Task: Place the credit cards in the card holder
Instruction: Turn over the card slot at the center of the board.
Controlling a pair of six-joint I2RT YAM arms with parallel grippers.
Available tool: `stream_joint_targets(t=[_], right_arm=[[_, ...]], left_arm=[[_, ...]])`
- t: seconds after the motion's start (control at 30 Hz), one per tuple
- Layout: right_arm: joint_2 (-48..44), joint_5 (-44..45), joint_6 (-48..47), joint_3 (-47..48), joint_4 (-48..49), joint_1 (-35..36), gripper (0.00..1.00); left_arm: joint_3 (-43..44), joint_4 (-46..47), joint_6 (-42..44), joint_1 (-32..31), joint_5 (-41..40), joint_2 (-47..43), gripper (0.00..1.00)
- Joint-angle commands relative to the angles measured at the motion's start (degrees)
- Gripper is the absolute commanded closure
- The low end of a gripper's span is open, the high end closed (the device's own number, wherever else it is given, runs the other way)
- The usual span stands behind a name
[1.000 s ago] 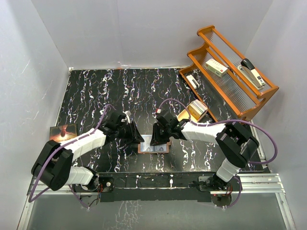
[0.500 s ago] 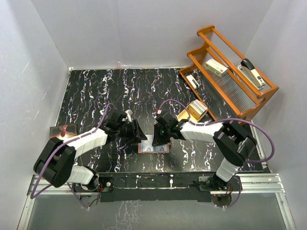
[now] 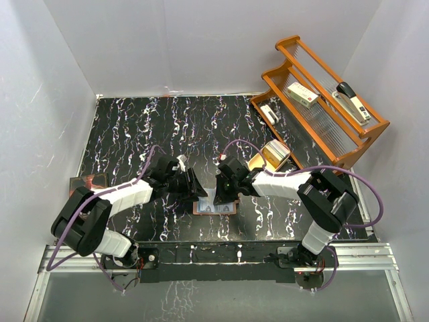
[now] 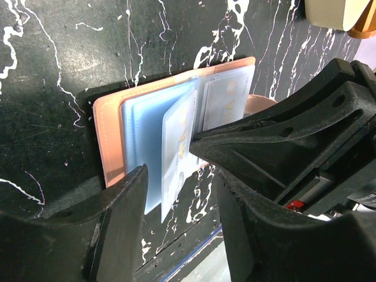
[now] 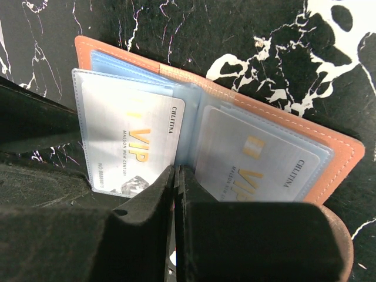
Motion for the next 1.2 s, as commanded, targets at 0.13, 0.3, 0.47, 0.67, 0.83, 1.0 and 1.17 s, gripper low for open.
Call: stream_joint_targets(t=[0.13, 0.3, 0.47, 0.67, 0.83, 1.0, 1.17], right_arm=[[0.53, 2.34, -0.59, -1.65, 1.11, 0.28, 0.97], [0.79, 2.13, -0.46, -1.73, 1.50, 0.31, 0.97], [0.58, 2.18, -0.46, -1.99, 1.55, 0.26, 0.97], [0.03, 2.00, -0.50, -1.97, 1.75, 0.30, 0.97], [-1.79, 1.88, -0.75, -1.96, 2.81, 0.30, 0.87], [-4.10, 4.19, -1.61, -0.23, 0.36, 0.30, 0.77], [-7.38, 11.40, -4.34, 3.05, -5.18, 0.30, 0.69]], left_arm=[[-0.85, 1.95, 0.06, -0.20, 1.97, 1.05, 0.52], [-0.42, 1.72, -0.05, -0.25, 2.47, 0.63, 0.56], [-0.12, 1.46, -0.39, -0.23, 2.82, 0.01, 0.60], [-0.15, 2.26, -0.84, -0.26, 3.70, 0.31, 0.69], [0.64, 3.03, -1.00, -0.23, 4.88, 0.33, 0.70], [0.71, 6.13, -1.89, -0.20, 7.04, 1.14, 0.65], [0.82, 8.36, -2.34, -0.30, 9.11, 2.18, 0.63]])
